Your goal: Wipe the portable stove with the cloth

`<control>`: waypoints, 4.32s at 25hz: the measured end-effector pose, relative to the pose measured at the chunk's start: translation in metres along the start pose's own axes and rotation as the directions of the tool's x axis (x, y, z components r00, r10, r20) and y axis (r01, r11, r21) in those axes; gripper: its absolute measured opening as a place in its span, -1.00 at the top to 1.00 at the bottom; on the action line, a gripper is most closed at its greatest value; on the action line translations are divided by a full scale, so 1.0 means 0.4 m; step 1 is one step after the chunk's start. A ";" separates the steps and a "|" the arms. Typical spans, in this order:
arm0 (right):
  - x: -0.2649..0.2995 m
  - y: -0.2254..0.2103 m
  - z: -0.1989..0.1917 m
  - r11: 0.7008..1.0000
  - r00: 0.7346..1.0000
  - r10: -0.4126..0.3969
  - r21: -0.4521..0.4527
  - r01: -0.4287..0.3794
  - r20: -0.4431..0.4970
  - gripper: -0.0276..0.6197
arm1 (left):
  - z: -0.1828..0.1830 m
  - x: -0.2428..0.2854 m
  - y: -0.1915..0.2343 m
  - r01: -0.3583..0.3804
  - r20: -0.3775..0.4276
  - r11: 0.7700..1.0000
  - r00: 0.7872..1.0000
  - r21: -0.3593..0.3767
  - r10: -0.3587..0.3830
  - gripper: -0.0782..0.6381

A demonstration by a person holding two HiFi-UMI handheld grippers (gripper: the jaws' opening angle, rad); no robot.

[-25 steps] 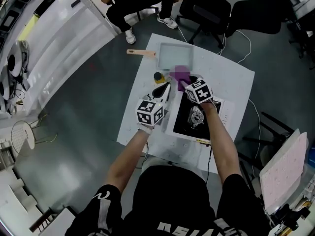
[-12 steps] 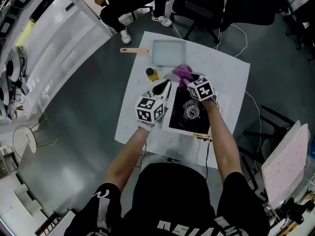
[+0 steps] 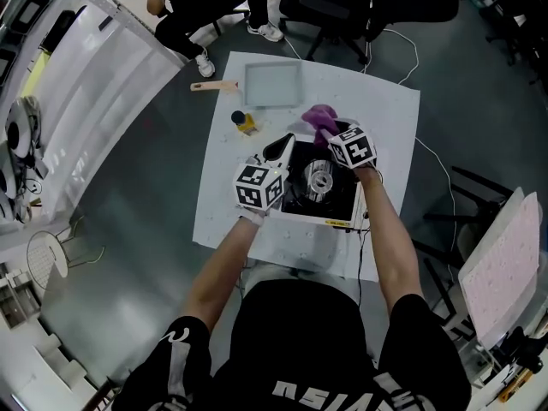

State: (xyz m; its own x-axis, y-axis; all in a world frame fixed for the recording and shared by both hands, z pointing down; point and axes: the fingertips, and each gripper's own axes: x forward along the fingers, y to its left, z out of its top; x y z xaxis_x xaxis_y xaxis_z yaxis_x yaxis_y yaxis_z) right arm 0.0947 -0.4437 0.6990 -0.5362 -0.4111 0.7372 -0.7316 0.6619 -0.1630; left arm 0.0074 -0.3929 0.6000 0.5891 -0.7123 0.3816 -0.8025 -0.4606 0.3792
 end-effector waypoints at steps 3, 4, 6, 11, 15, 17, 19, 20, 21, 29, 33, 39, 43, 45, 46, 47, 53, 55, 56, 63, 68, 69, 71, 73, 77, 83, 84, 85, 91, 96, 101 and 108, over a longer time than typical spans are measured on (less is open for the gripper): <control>-0.024 -0.031 -0.020 1.000 1.000 -0.017 0.016 0.017 0.009 0.60 | -0.007 0.016 -0.030 0.012 -0.008 1.000 1.000 0.009 -0.012 0.76; -0.032 -0.043 -0.025 0.999 1.000 -0.024 0.024 0.024 0.012 0.60 | -0.008 0.022 -0.039 0.015 -0.011 1.000 1.000 0.012 -0.015 0.76; -0.047 -0.068 -0.033 0.998 0.999 -0.038 0.042 0.037 0.020 0.60 | -0.008 0.033 -0.055 0.021 -0.015 1.000 1.000 0.017 -0.021 0.76; -0.083 -0.121 -0.063 0.994 0.997 -0.071 0.082 0.068 0.031 0.60 | -0.009 0.053 -0.094 0.032 -0.018 0.999 0.999 0.022 -0.031 0.76; -0.108 -0.160 -0.088 0.990 0.995 -0.094 0.110 0.090 0.036 0.60 | -0.013 0.070 -0.120 0.041 -0.025 0.999 0.999 0.031 -0.041 0.76; -0.124 -0.183 -0.103 0.987 0.994 -0.106 0.127 0.101 0.038 0.60 | -0.016 0.081 -0.135 0.049 -0.030 0.998 0.998 0.034 -0.048 0.76; -0.144 -0.204 -0.117 0.983 0.992 -0.120 0.144 0.113 0.040 0.60 | -0.016 0.090 -0.150 0.055 -0.034 0.998 0.998 0.037 -0.054 0.76; -0.154 -0.215 -0.125 0.981 0.991 -0.126 0.152 0.119 0.040 0.60 | -0.015 0.095 -0.159 0.058 -0.036 0.998 0.998 0.039 -0.057 0.76; -0.163 -0.226 -0.134 0.979 0.990 -0.132 0.160 0.124 0.040 0.60 | -0.014 0.099 -0.168 0.061 -0.038 0.997 0.998 0.041 -0.059 0.76; -0.231 -0.299 -0.215 0.961 0.984 -0.175 0.223 0.162 0.039 0.60 | -0.017 0.138 -0.232 0.077 -0.050 0.995 0.996 0.062 -0.074 0.76; -0.267 -0.333 -0.252 0.951 0.981 -0.191 0.253 0.175 0.042 0.60 | -0.020 0.146 -0.254 0.078 -0.064 0.994 0.995 0.074 -0.073 0.76; -0.324 -0.374 -0.304 0.930 0.973 -0.225 0.308 0.200 0.046 0.60 | -0.017 0.137 -0.286 0.072 -0.072 0.993 0.995 0.089 -0.066 0.76; -0.363 -0.387 -0.331 0.919 0.968 -0.244 0.331 0.214 0.052 0.60 | -0.009 0.115 -0.306 0.069 -0.071 0.992 0.996 0.105 -0.061 0.77; -0.377 -0.388 -0.343 0.914 0.966 -0.254 0.339 0.222 0.054 0.60 | -0.005 0.098 -0.309 0.068 -0.069 0.991 0.996 0.114 -0.060 0.76; -0.384 -0.387 -0.350 0.912 0.964 -0.259 0.342 0.227 0.052 0.60 | -0.004 0.088 -0.310 0.067 -0.070 0.991 0.996 0.119 -0.059 0.76; -0.393 -0.386 -0.359 0.910 0.963 -0.265 0.344 0.233 0.048 0.60 | -0.003 0.078 -0.311 0.067 -0.070 0.990 0.996 0.122 -0.058 0.76; -0.445 -0.381 -0.402 0.888 0.951 -0.307 0.370 0.272 0.039 0.60 | 0.009 0.022 -0.306 0.070 -0.063 0.988 0.996 0.138 -0.062 0.76; -0.467 -0.363 -0.401 0.882 0.945 -0.325 0.375 0.286 0.045 0.60 | 0.012 0.000 -0.304 0.075 -0.057 0.987 0.996 0.143 -0.067 0.76; -0.478 -0.348 -0.398 0.880 0.942 -0.331 0.377 0.289 0.051 0.60 | 0.013 -0.013 -0.305 0.078 -0.054 0.986 0.996 0.145 -0.071 0.76; -0.561 -0.181 -0.351 0.875 0.920 -0.375 0.371 0.312 0.111 0.60 | 0.033 -0.155 -0.301 0.095 -0.007 0.985 0.995 0.145 -0.095 0.76; -0.605 0.010 -0.309 0.872 0.900 -0.400 0.375 0.315 0.172 0.60 | 0.042 -0.321 -0.273 0.087 0.059 0.991 0.994 0.104 -0.093 0.76; -0.613 0.052 -0.301 0.871 0.896 -0.403 0.378 0.314 0.185 0.60 | 0.040 -0.357 -0.265 0.088 0.067 0.992 0.993 0.094 -0.094 0.76; -0.632 0.136 -0.289 0.870 0.887 -0.411 0.382 0.313 0.210 0.60 | 0.030 -0.429 -0.249 0.097 0.078 0.993 0.992 0.068 -0.102 0.76; -0.652 0.216 -0.278 0.867 0.876 -0.421 0.389 0.312 0.235 0.60 | 0.018 -0.500 -0.231 0.103 0.089 0.993 0.990 0.056 -0.108 0.76; -0.680 0.368 -0.265 0.859 0.853 -0.439 0.412 0.306 0.283 0.60 | -0.002 -0.654 -0.166 0.050 0.144 0.998 0.988 0.026 -0.053 0.76; -0.687 0.595 -0.278 0.855 0.840 -0.431 0.447 0.263 0.331 0.60 | -0.057 -0.840 -0.124 0.017 0.163 1.000 0.986 0.005 -0.017 0.76; -0.686 0.629 -0.281 0.856 0.838 -0.428 0.449 0.256 0.339 0.60 | -0.064 -0.863 -0.127 0.018 0.167 1.000 0.986 0.006 -0.019 0.76; -0.686 0.661 -0.284 0.857 0.836 -0.425 0.451 0.248 0.347 0.60 | -0.072 -0.884 -0.133 0.024 0.167 1.000 0.986 0.013 -0.026 0.76; -0.706 0.809 -0.280 0.865 0.827 -0.401 0.461 0.200 0.394 0.60 | -0.127 -0.985 -0.180 0.060 0.135 0.996 0.989 0.063 -0.069 0.76; -0.742 0.901 -0.276 0.884 0.819 -0.378 0.430 0.182 0.431 0.60 | -0.166 -1.053 -0.206 0.063 0.137 0.995 0.988 0.075 -0.073 0.76; -0.773 0.955 -0.294 0.898 0.819 -0.376 0.389 0.206 0.434 0.60 | -0.195 -1.100 -0.252 0.071 0.136 0.992 0.987 0.104 -0.084 0.76; -0.751 0.996 -0.315 0.906 0.839 -0.364 0.361 0.220 0.404 0.60 | -0.240 -1.134 -0.255 0.078 0.128 0.994 0.988 0.082 -0.088 0.76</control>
State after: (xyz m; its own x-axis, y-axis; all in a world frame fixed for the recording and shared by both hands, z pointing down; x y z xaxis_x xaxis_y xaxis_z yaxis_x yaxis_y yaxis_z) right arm 0.0172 0.0226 0.4952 -0.3533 -0.8393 0.4133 -0.9329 0.2831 -0.2225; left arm -0.1690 0.0280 0.4692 0.6405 -0.7310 0.2354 -0.7593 -0.5567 0.3370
